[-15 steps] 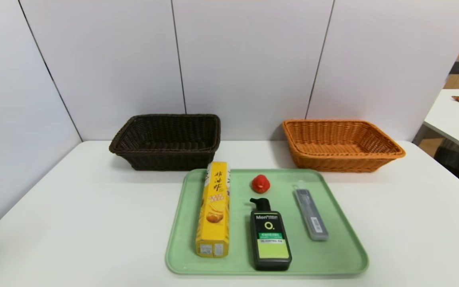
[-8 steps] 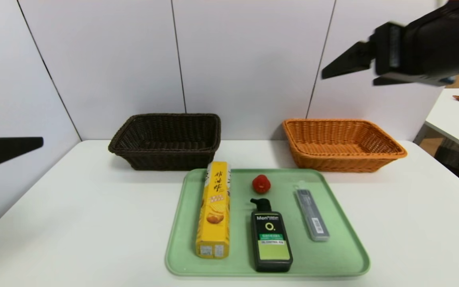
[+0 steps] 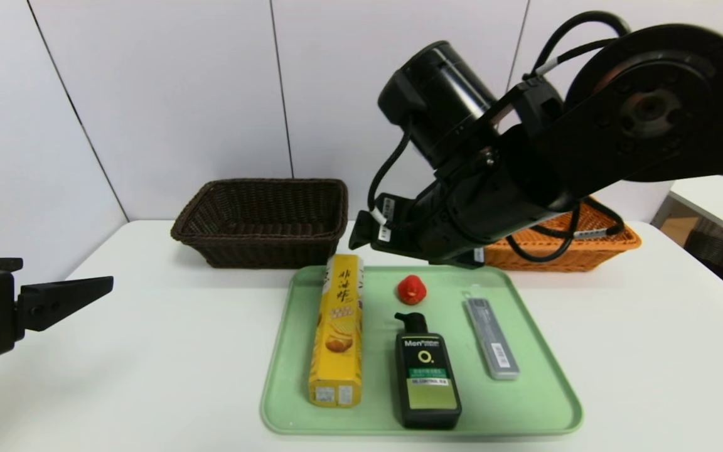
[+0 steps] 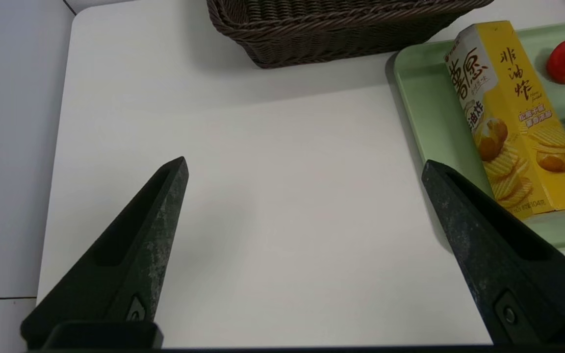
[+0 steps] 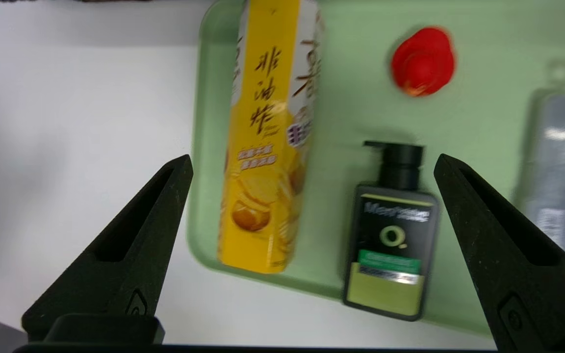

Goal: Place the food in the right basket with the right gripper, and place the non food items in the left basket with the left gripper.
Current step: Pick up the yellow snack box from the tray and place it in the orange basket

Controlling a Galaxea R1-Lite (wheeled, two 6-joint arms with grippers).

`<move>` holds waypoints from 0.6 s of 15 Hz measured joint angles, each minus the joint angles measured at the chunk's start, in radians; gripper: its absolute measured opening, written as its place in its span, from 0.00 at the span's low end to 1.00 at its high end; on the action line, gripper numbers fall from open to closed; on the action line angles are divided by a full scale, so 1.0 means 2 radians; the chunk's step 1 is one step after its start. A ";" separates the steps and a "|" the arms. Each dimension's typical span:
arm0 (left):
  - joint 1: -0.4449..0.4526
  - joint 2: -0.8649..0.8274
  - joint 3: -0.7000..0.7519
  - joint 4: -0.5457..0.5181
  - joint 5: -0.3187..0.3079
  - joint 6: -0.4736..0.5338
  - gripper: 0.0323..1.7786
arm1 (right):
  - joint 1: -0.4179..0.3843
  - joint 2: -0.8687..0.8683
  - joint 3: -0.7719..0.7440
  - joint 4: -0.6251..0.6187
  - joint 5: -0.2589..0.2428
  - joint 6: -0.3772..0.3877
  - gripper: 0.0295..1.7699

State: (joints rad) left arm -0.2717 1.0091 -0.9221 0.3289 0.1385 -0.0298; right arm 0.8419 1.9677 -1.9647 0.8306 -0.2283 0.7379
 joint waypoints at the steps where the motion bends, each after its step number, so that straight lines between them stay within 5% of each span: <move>1: 0.000 -0.001 0.005 -0.001 0.000 0.000 0.95 | 0.006 0.008 0.000 -0.006 0.012 0.019 0.96; 4: -0.001 -0.001 0.013 -0.001 0.000 0.000 0.95 | 0.011 0.022 0.000 -0.009 0.046 0.053 0.96; 9: -0.001 -0.006 0.015 0.000 0.001 0.000 0.95 | 0.016 0.043 0.001 -0.010 0.052 0.075 0.96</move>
State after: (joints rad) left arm -0.2732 0.9968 -0.8913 0.3296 0.1398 -0.0291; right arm 0.8730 2.0543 -1.9636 0.8111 -0.1251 0.8870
